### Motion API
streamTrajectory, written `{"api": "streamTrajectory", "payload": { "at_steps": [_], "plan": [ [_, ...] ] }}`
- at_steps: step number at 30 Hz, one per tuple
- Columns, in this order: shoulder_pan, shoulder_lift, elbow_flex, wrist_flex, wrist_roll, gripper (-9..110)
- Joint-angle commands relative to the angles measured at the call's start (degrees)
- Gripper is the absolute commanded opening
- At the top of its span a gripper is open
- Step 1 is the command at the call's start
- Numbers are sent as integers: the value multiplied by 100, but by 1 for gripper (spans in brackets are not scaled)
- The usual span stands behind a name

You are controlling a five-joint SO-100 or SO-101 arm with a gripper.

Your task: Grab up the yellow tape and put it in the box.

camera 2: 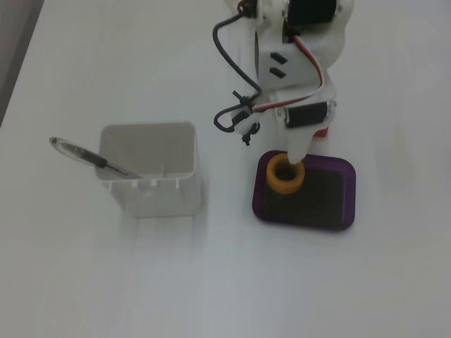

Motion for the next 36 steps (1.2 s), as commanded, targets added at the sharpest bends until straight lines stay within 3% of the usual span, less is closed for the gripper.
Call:
{"api": "streamTrajectory", "payload": {
  "at_steps": [1,4,8,16,28,36],
  "plan": [
    [18,264,-1301,545,62,11],
    [299,1037,-1582,536,211,11],
    [536,2329,-712,536,220,11],
    [615,5414,2909,387,264,11],
    [677,9677,8868,-1441,246,11],
    [650,12173,11268,-2092,255,10]
  ]
}}
